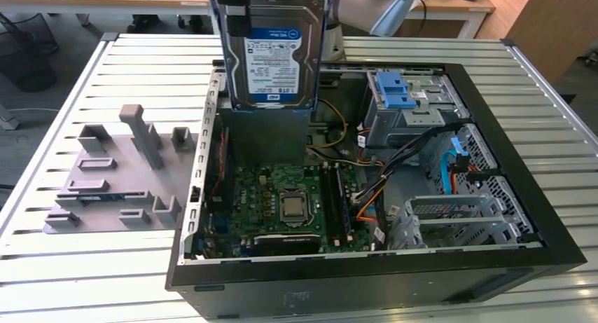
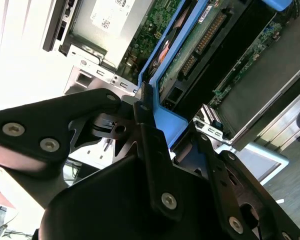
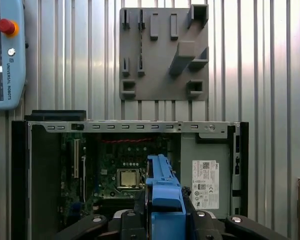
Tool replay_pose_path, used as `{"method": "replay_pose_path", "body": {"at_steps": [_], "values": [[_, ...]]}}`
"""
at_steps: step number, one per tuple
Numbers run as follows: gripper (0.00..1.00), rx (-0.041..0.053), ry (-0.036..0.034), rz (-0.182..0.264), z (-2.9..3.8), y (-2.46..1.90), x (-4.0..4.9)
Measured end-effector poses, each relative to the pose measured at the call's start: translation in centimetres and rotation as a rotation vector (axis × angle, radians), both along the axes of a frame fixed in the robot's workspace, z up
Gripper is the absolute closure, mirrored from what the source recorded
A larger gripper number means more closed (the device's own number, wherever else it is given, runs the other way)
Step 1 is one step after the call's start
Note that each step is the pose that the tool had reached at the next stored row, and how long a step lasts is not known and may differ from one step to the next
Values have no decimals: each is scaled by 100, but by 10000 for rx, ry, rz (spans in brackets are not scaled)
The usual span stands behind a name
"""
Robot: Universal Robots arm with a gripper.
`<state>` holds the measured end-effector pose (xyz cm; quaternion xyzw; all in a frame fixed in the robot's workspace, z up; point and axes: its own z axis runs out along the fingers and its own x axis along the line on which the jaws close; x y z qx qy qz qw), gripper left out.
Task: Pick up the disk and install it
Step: 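Pick up the disk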
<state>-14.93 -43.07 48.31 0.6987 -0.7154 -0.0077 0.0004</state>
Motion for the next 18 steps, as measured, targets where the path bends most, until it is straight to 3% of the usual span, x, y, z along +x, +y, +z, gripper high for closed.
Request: {"method": "replay_pose_path", "body": {"at_steps": [5, 18], "values": [[64, 1, 28, -3, -2, -5, 96], [64, 1, 30, -4, -2, -6, 104]]}}
